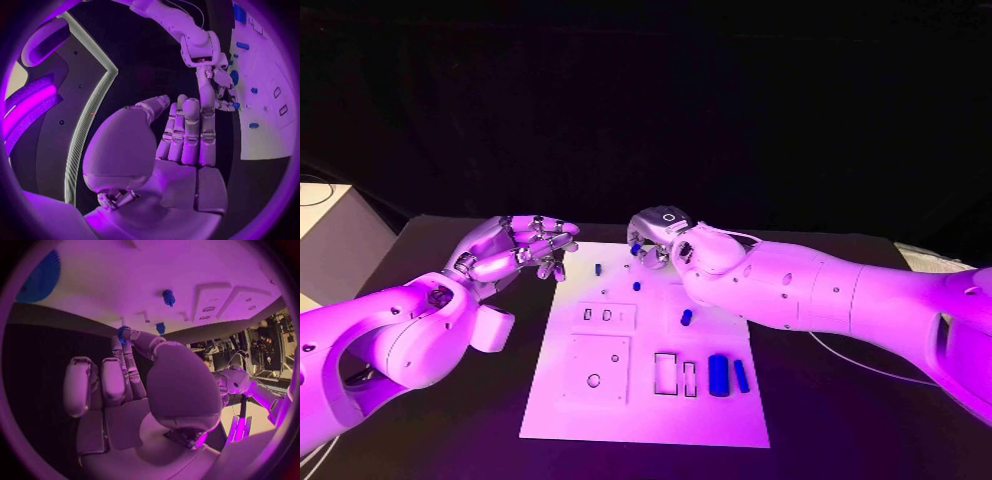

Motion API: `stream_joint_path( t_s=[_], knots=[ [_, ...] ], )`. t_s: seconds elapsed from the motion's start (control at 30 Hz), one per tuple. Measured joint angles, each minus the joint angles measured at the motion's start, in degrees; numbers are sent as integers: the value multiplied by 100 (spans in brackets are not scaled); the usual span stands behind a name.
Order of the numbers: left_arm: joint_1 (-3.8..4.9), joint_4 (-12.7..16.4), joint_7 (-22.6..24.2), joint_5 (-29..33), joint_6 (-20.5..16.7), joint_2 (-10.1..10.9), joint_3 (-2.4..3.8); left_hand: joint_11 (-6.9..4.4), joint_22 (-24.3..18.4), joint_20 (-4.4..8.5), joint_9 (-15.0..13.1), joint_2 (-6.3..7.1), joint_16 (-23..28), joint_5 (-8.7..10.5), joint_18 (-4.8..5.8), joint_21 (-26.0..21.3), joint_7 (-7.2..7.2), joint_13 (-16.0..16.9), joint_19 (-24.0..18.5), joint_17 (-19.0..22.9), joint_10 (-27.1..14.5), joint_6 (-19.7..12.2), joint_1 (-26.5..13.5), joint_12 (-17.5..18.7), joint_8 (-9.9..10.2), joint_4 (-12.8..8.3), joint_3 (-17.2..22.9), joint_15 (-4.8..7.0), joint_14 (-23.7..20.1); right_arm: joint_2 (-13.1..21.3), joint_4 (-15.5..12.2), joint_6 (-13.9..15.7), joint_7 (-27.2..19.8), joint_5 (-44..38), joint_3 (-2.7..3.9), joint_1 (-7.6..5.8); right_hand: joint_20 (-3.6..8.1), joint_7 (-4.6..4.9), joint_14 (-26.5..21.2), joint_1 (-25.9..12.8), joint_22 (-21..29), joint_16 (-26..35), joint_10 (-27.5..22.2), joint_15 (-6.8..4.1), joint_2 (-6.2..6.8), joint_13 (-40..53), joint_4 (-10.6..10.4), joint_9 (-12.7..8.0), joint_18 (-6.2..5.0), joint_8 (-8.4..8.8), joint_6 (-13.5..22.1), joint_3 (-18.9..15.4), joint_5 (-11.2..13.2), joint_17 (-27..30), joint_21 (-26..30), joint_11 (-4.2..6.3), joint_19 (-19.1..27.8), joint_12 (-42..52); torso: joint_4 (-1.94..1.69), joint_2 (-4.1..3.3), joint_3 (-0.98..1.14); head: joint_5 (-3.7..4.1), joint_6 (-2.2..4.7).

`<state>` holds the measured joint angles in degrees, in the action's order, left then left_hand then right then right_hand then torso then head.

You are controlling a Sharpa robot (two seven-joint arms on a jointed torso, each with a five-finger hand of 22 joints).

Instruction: Assemble the parts on the task board

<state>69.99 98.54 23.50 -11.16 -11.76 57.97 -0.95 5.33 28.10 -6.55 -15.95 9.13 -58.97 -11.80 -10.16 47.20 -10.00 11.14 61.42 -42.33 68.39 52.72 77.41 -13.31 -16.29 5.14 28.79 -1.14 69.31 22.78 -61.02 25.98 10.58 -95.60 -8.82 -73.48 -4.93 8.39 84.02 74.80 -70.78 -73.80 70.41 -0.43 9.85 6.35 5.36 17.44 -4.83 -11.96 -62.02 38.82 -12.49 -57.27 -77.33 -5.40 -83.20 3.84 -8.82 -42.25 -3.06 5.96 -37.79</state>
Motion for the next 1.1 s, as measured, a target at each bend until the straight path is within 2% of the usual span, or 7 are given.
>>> stream_joint_path(
  t_s=[0.23,0.43,0.6,0.7,1.1],
  knots=[
    [9,3,-2,-2,5,0,3,0,0,0,0,0,0,0,0,0,0,0,0,0,0,0,0,0,0,0,0,0,0,-72,104,0,4,7,0,42,0,0,0,-7,0,0,1,0,7,0,1,7,0,2,1,-1,8,0,0,0,0,-14,-35,-23,-16,14,1],
    [11,3,-5,-3,10,-4,4,0,18,0,-10,0,0,0,0,24,0,16,-43,1,0,0,0,-21,0,-17,17,0,0,-82,176,22,13,7,8,41,0,2,0,-7,1,0,1,0,7,-1,1,7,0,-17,7,-1,12,0,1,0,0,-24,-37,-37,-26,15,-3],
    [12,-3,-7,-4,15,-6,5,0,18,0,-10,0,0,0,-1,24,0,15,-42,1,0,0,0,-21,0,-16,16,0,0,-83,185,33,20,6,6,44,0,-2,0,-8,1,0,3,0,7,-1,-15,8,0,-24,19,-18,21,0,1,2,0,-25,-38,-39,-26,9,-13],
    [13,-4,-8,-4,17,-7,6,0,18,0,-9,0,0,0,-1,24,0,15,-42,1,0,0,0,-21,0,-16,16,0,0,-82,185,43,28,1,6,45,0,-2,0,-40,2,1,52,0,36,-4,-15,25,0,-24,20,-18,22,0,1,51,0,-37,-38,-41,-26,8,-15],
    [13,-8,-12,-6,31,-11,6,0,17,0,-9,0,0,0,0,23,0,14,-42,1,0,0,0,-21,0,-16,16,0,0,-109,193,92,76,-31,3,54,0,-2,0,-70,3,1,64,0,20,1,-14,19,-1,-22,22,-19,33,6,1,62,0,-44,-44,-52,-27,0,-13]
  ],
)
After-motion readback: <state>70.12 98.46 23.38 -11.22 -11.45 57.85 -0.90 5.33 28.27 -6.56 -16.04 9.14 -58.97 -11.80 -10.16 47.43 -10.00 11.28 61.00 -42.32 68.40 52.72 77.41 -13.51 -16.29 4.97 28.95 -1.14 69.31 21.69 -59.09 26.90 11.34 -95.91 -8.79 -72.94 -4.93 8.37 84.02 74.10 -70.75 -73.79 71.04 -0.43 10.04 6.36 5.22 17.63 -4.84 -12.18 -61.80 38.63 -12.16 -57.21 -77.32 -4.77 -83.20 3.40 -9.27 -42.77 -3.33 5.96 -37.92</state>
